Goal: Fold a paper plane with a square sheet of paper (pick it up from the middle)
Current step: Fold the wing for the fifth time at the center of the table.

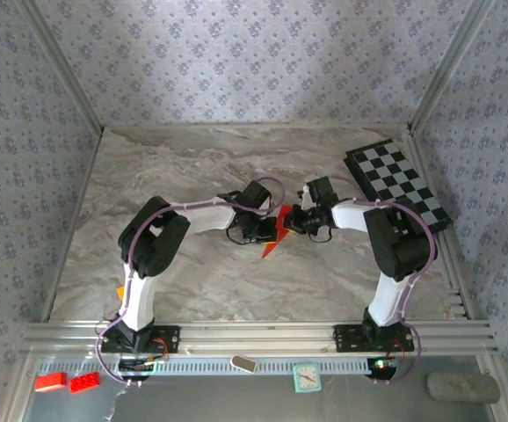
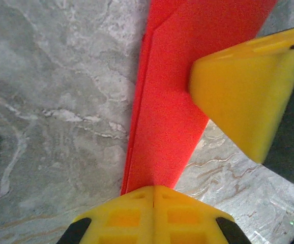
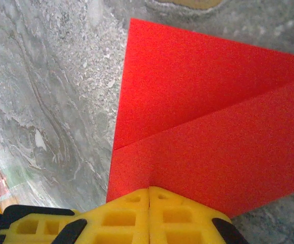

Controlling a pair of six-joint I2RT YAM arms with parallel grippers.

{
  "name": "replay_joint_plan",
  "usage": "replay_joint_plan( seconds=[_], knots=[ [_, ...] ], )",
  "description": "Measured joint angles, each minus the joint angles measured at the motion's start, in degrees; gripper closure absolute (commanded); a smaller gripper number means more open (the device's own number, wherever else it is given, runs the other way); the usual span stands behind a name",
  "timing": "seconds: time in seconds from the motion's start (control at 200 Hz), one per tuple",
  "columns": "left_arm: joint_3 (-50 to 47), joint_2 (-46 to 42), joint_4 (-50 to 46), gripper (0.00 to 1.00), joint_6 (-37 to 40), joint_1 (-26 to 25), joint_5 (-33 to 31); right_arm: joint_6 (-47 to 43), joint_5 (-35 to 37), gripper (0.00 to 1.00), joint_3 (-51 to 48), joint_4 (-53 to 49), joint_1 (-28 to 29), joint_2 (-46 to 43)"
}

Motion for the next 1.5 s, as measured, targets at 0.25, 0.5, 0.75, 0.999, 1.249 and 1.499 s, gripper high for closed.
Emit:
replay_joint_plan(
  seconds=[0.25,0.5,0.75,0.999,1.249,1.499],
  knots=[
    [0.00,0.00,3.21,0.91,0.02,0.70,1.95,-2.45,-0.79,0.93,2.10,-1.33,-0.42,1.70],
    [0.02,0.70,3.69,0.94,0.02,1.14,2.40,-3.21,-1.66,0.93,2.99,-2.05,-0.66,2.47],
    [0.02,1.33,3.19,0.96,0.79,1.18,2.75,-3.19,-1.73,0.94,4.02,-3.32,-0.66,3.04],
    [0.02,1.07,2.40,0.98,2.49,0.42,1.07,-2.38,-1.73,0.95,5.51,-5.20,-0.66,4.00],
    [-0.33,-0.48,-0.46,0.99,4.20,-1.66,-2.75,-0.57,-1.79,0.95,6.03,-5.99,-0.76,4.35],
    [-2.95,-2.47,-0.39,1.00,4.35,-2.86,-4.17,0.31,-2.32,0.95,6.08,-5.97,-0.98,4.52]
  ],
)
